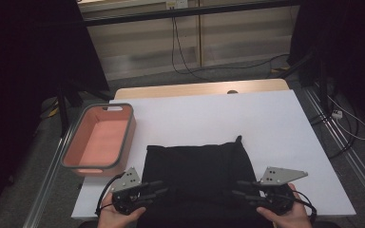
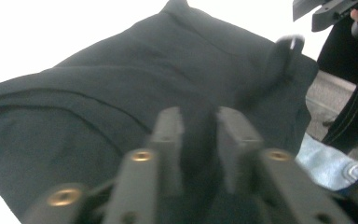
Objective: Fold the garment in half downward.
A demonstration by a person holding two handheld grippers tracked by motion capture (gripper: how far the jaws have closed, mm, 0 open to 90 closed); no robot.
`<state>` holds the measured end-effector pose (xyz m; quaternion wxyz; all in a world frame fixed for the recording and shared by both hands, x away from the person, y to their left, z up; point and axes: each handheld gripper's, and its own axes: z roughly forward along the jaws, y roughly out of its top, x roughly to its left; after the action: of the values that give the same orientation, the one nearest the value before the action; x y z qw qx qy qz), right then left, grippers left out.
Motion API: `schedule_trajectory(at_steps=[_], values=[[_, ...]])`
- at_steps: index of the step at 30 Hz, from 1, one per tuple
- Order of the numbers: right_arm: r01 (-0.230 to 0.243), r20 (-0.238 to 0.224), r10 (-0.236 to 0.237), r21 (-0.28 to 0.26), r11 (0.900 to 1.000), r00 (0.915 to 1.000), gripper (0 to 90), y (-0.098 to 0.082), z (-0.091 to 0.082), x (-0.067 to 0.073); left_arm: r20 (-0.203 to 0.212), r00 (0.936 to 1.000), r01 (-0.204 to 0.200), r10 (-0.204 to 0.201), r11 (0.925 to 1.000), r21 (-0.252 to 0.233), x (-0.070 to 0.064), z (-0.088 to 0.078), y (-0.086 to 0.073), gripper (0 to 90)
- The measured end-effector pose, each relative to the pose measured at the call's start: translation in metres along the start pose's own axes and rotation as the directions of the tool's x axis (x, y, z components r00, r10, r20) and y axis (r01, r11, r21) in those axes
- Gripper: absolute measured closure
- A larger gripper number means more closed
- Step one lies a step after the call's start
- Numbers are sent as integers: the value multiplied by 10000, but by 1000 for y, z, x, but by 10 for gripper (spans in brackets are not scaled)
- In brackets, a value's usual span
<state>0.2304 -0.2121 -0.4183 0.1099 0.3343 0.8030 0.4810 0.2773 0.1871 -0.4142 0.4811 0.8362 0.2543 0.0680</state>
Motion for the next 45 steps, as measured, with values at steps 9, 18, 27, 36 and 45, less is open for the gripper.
schedule_trajectory(at_steps=[9,18,27,36,45], values=[[-183,732,174,128,9997,9972,413,6,7,-20,-1032,9947,49,-41,10000,70,20,14,6,288],[-177,1255,166,72,9998,9920,418,25,7,-56,-1699,9853,-164,150,9998,-70,43,34,22,175],[-503,1943,486,40,9987,9797,447,40,16,-97,-1938,9810,20,-34,10000,-76,63,61,38,140],[-665,2692,579,228,9975,9614,545,63,33,-131,-2311,9729,89,-64,9999,96,80,86,44,151],[-1446,2870,1138,886,9855,9511,657,60,82,-159,-2310,9729,64,93,9977,672,73,94,38,149]])
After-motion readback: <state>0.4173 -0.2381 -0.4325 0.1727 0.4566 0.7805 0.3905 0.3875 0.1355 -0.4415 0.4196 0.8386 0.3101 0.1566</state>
